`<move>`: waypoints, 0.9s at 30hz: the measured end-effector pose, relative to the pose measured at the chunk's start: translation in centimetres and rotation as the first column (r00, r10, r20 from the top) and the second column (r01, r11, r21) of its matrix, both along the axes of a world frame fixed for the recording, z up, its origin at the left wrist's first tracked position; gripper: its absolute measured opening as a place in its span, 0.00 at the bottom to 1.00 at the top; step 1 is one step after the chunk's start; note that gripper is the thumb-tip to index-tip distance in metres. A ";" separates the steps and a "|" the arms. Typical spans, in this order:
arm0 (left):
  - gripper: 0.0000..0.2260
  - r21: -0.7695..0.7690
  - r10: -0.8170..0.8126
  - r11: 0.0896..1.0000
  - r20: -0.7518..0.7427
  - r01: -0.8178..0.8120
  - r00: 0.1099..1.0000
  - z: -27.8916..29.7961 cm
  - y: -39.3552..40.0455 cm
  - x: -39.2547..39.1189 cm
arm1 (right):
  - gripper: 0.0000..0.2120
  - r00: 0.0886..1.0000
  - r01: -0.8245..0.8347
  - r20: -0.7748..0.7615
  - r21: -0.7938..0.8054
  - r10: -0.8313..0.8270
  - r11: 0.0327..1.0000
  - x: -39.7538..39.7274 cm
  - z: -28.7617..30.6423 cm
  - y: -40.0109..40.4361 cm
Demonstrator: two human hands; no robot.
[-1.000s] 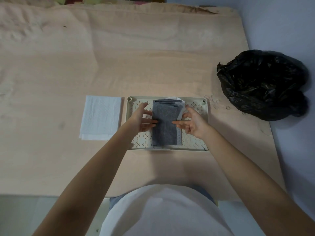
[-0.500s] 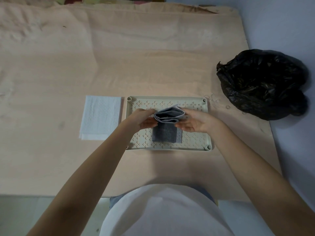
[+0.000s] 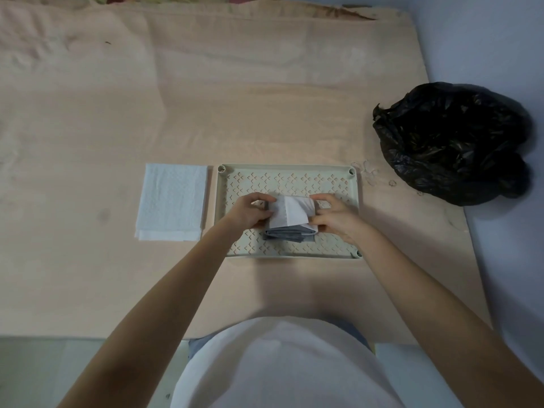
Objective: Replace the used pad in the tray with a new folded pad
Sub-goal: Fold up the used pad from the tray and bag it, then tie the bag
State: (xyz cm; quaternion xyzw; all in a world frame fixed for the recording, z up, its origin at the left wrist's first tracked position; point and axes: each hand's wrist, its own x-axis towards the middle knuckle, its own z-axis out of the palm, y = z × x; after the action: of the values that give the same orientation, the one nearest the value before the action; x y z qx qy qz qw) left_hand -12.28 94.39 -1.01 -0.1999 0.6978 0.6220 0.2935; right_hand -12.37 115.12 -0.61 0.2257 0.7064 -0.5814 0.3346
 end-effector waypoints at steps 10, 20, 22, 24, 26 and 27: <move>0.13 -0.338 -0.322 0.913 -0.260 0.226 0.911 -2.2 0.1 1.3 | 0.24 0.827 -0.269 -0.366 0.410 0.427 0.872 2.0 -1.0 0.5; 0.16 -0.623 -0.524 0.751 -0.359 0.220 0.773 -2.1 0.1 2.7 | 0.23 0.169 -0.411 -0.169 0.883 0.971 0.225 4.9 -3.7 1.8; 0.16 -0.802 -0.691 0.581 -0.397 0.137 0.604 -1.9 0.0 3.1 | 0.24 0.115 -0.382 -0.157 0.905 0.981 0.190 5.1 -4.0 2.0; 0.17 -0.909 -0.852 0.413 -0.362 0.059 0.379 -2.1 -0.1 3.5 | 0.24 0.049 -0.324 -0.143 0.934 0.988 0.152 5.1 -3.9 2.2; 0.24 -0.956 -0.939 0.261 -0.220 0.131 0.265 -2.4 -0.1 3.8 | 0.24 -0.009 -0.273 -0.138 0.953 0.990 0.130 5.2 -3.7 2.2; 0.27 -0.966 -0.958 0.190 -0.143 0.176 0.249 -2.6 -0.3 3.9 | 0.24 -0.024 -0.265 -0.137 0.956 0.990 0.126 5.2 -3.6 2.1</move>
State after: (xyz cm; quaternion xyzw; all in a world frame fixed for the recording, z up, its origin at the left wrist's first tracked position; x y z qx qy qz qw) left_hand -8.38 94.07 -3.65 0.3088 0.9476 0.0354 0.0740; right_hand -7.17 117.21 -4.19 -0.3942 0.9148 0.0058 0.0882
